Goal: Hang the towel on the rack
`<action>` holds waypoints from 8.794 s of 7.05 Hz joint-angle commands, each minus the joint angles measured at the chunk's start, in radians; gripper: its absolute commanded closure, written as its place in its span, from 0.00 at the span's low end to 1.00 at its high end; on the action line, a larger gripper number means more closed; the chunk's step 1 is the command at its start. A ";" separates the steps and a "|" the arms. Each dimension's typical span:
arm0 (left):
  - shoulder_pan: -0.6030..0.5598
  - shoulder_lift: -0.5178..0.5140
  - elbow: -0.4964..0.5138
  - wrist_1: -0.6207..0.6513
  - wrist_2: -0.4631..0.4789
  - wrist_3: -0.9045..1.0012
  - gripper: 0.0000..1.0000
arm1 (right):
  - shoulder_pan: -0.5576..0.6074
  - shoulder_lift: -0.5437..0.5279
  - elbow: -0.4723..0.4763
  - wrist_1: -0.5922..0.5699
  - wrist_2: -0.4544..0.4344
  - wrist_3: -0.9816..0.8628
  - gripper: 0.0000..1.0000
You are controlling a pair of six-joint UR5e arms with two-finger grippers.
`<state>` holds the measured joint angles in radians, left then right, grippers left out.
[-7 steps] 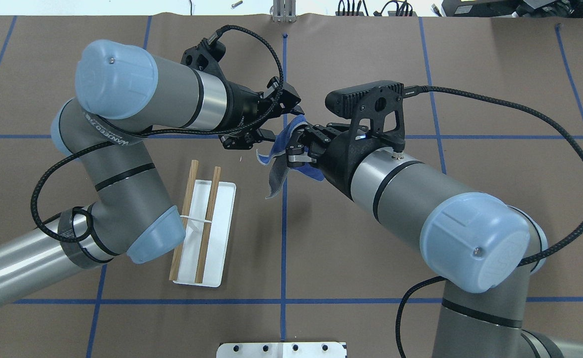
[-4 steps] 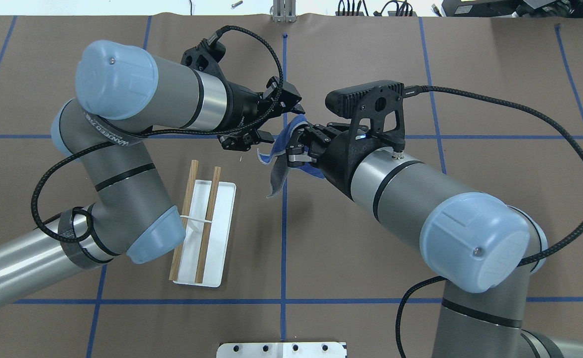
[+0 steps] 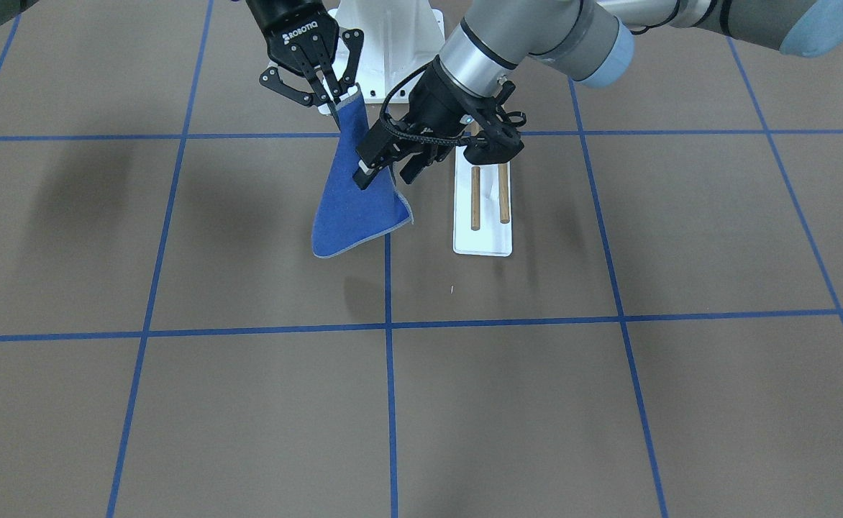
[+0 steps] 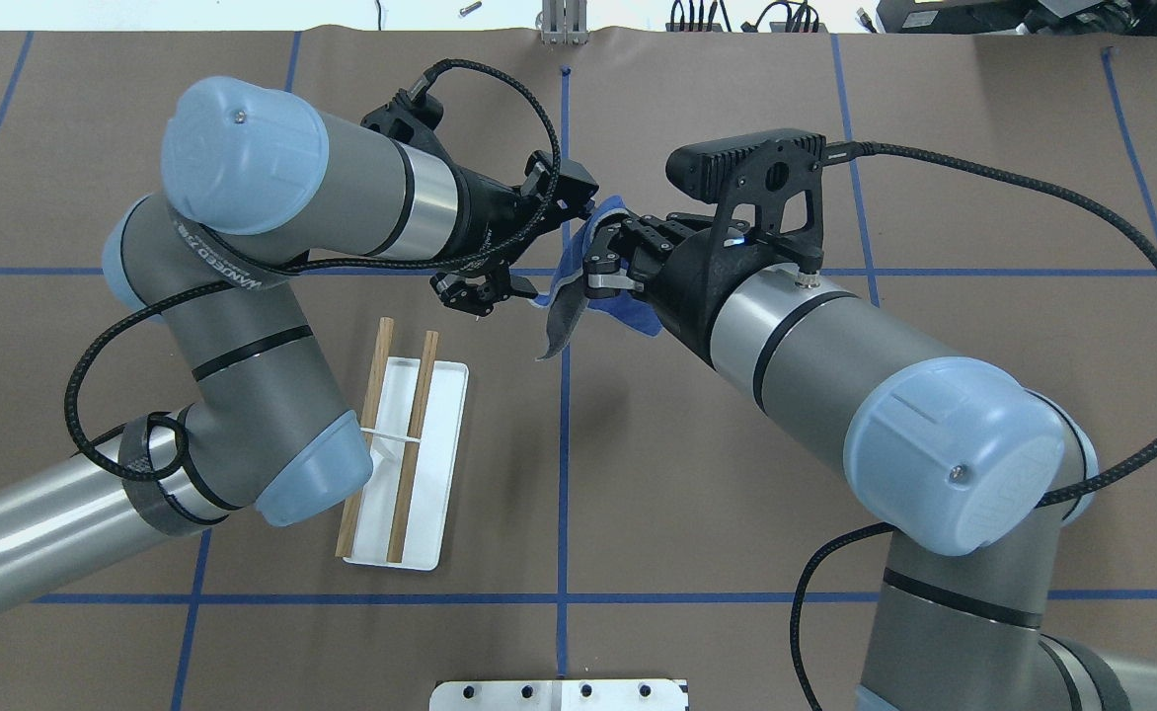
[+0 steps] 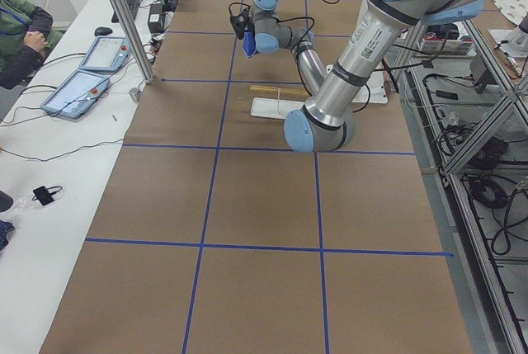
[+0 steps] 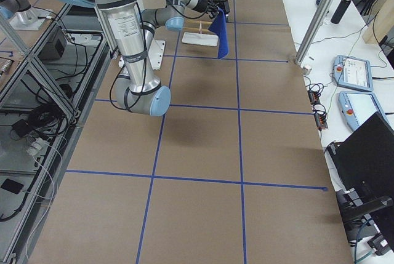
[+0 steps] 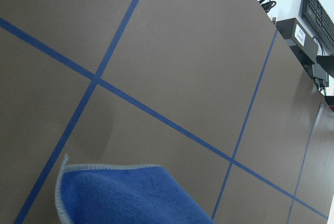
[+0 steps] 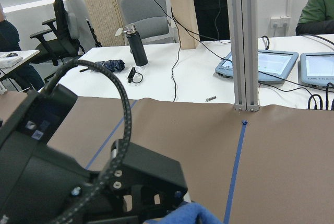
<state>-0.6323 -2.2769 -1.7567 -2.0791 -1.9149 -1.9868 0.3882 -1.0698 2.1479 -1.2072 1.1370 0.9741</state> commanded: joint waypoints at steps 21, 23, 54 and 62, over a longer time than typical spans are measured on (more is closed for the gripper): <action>-0.095 0.233 -0.158 -0.050 -0.162 0.479 1.00 | 0.577 -0.088 -0.243 -0.354 0.823 -0.331 0.00; -0.096 0.325 -0.159 -0.050 -0.218 0.822 1.00 | 0.723 -0.127 -0.382 -0.350 0.917 -0.640 0.00; -0.952 0.726 0.135 0.496 -0.441 2.202 0.02 | 1.179 -0.449 -0.513 -0.534 1.118 -0.985 0.00; -0.952 0.734 0.138 0.496 -0.441 2.203 0.02 | 1.179 -0.458 -0.504 -0.531 1.121 -0.985 0.00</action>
<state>-1.5846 -1.5432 -1.6194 -1.5836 -2.3562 0.2163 1.5677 -1.5278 1.6433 -1.7380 2.2568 -0.0107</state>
